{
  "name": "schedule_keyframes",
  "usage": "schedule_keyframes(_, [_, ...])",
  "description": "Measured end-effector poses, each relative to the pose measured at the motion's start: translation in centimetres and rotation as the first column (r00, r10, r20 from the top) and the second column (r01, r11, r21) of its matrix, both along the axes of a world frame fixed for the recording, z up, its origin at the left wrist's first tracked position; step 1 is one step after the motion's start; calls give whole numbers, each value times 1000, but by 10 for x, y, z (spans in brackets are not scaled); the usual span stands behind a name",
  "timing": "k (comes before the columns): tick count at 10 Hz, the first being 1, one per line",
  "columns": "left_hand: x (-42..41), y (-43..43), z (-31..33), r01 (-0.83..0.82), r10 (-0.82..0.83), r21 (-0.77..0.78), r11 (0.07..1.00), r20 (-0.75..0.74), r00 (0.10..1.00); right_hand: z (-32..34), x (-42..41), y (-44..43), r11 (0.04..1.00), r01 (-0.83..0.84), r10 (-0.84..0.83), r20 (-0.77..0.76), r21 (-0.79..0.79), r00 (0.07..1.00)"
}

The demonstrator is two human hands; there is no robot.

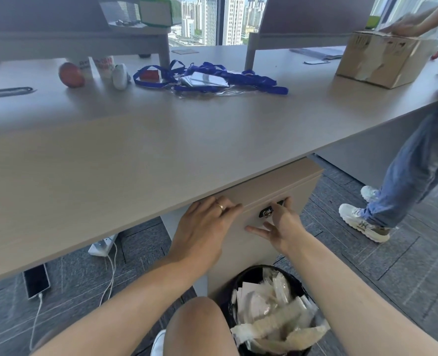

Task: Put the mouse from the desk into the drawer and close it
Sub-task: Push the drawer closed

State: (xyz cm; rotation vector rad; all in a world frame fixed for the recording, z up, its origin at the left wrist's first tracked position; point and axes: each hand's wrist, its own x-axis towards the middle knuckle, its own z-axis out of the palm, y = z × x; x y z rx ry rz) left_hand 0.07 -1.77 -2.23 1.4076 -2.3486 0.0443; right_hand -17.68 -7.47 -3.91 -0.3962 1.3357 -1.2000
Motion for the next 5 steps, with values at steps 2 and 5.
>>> schedule_keyframes(2, [0,0,0,4,-4,-10,1000,-1,1000,2,2,2,1000,-6,6,7,-18,1000])
schedule_keyframes(5, [-5,6,15,-17,13,79,997,47,999,29,-23,21,984,-165,173,-148,64,974])
